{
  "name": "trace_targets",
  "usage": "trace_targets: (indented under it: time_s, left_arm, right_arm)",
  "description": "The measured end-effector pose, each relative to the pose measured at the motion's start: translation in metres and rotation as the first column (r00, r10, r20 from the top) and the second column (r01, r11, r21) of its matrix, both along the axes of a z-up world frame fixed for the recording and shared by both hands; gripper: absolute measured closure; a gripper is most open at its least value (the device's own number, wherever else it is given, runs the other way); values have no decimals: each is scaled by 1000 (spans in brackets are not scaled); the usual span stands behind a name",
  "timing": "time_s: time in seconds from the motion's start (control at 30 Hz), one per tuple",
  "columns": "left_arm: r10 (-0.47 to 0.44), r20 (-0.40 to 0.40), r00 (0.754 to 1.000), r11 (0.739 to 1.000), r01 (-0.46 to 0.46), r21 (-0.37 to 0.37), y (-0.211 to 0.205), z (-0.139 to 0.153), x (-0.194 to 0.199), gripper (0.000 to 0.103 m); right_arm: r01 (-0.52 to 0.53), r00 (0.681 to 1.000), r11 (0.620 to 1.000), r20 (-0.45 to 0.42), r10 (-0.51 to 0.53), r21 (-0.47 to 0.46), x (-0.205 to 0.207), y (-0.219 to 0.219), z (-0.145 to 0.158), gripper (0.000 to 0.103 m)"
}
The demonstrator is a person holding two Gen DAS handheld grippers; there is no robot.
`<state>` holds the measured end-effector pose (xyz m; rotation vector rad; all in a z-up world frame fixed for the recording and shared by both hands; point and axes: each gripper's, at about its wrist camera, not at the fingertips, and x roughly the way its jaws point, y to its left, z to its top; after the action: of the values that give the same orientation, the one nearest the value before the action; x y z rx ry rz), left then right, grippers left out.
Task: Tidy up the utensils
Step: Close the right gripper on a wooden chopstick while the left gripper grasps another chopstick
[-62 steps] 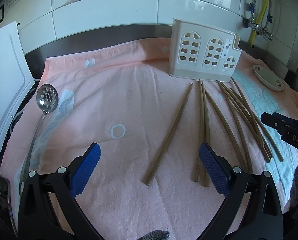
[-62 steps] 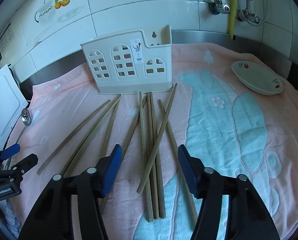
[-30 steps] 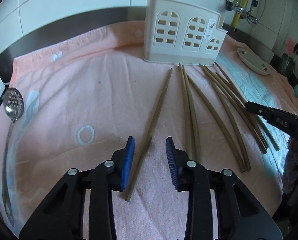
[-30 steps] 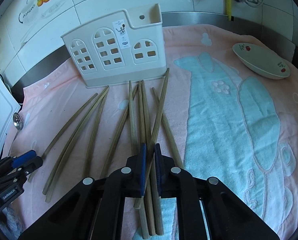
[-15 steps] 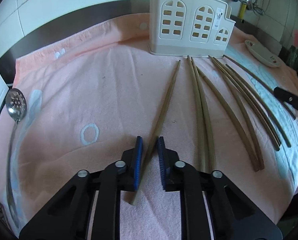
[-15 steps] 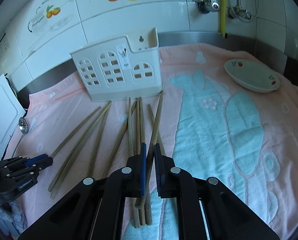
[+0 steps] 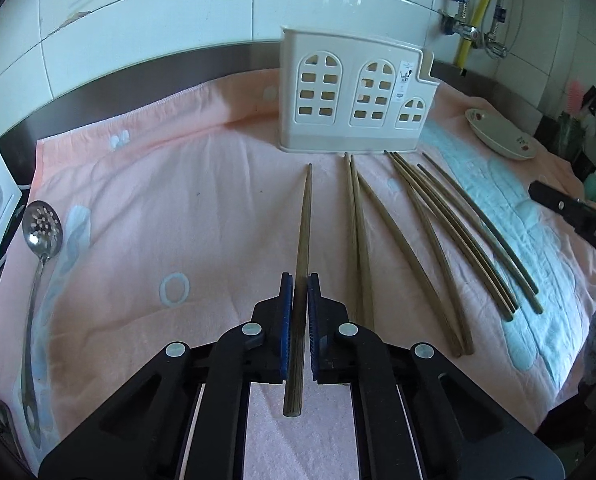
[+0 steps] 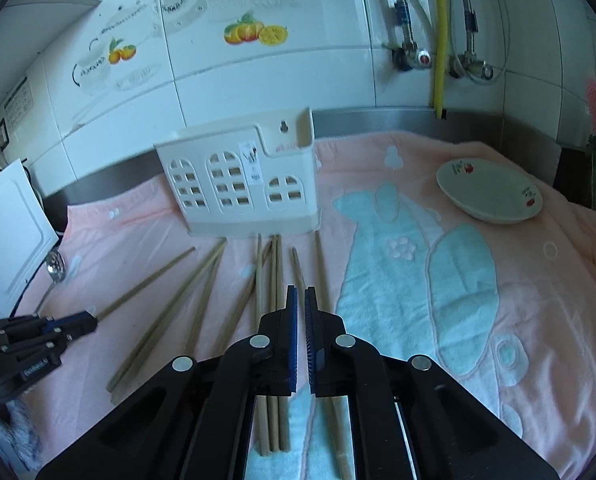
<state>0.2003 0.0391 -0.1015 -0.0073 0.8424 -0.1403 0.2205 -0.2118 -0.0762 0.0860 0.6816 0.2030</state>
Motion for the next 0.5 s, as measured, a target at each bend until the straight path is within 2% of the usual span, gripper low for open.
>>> trace_targets:
  time_s: [0.23,0.5]
  left_arm:
    - [7,-18,1000,1000,-7,-22,5,-5,-2,97]
    - [11,-17,1000,1000,-11,-24,7,-4,-2,97]
  right_arm:
    - [12,997,999,-73,-15,-43,-11,-11,-33,91]
    - [32,994,996,-100,-40,-80,-12,-31,-45,81]
